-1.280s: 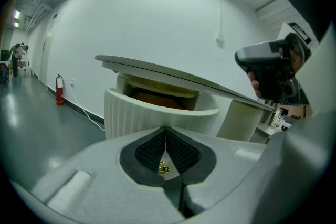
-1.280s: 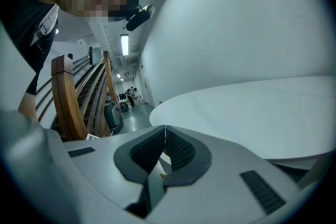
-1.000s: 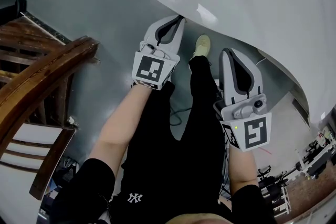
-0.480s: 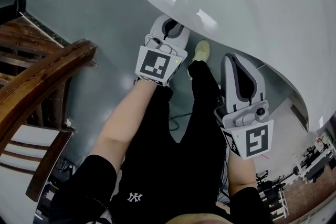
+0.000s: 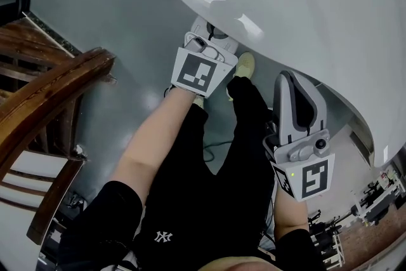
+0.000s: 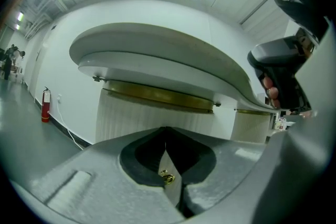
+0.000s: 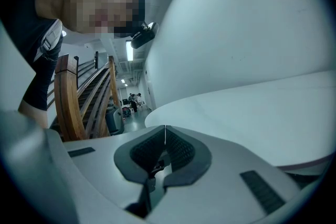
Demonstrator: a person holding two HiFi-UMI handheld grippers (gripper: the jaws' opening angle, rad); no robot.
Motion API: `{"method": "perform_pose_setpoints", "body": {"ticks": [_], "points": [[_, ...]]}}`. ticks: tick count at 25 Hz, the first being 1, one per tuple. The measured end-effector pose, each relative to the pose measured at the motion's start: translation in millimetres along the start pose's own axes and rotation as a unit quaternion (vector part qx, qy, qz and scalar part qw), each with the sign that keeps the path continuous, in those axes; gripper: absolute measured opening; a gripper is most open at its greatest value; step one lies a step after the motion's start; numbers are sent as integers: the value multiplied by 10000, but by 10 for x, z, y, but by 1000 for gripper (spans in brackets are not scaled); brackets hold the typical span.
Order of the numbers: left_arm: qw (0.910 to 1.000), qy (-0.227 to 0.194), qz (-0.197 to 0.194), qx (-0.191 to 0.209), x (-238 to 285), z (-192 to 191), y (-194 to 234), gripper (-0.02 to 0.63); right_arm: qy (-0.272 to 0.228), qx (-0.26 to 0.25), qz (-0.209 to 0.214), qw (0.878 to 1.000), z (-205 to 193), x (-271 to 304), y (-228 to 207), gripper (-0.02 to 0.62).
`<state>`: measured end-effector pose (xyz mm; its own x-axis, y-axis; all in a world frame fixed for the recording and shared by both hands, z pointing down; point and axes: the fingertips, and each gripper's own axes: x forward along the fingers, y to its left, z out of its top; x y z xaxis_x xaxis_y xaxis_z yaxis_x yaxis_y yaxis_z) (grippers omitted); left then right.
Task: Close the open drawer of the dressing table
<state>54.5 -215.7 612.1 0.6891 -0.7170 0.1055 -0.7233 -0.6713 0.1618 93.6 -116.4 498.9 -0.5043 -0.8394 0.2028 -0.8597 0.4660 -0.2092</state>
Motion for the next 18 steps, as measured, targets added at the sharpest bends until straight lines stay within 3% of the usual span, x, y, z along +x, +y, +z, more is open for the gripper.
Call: {"method": "perform_pose_setpoints", "body": {"ticks": [6, 18], "points": [[9997, -192, -66, 122, 3, 32, 39, 11, -60, -3, 8, 10000, 1, 50, -5, 15], [9999, 148, -38, 29, -302, 95, -27, 11, -43, 89, 16, 9999, 107, 45, 171, 17]]}}
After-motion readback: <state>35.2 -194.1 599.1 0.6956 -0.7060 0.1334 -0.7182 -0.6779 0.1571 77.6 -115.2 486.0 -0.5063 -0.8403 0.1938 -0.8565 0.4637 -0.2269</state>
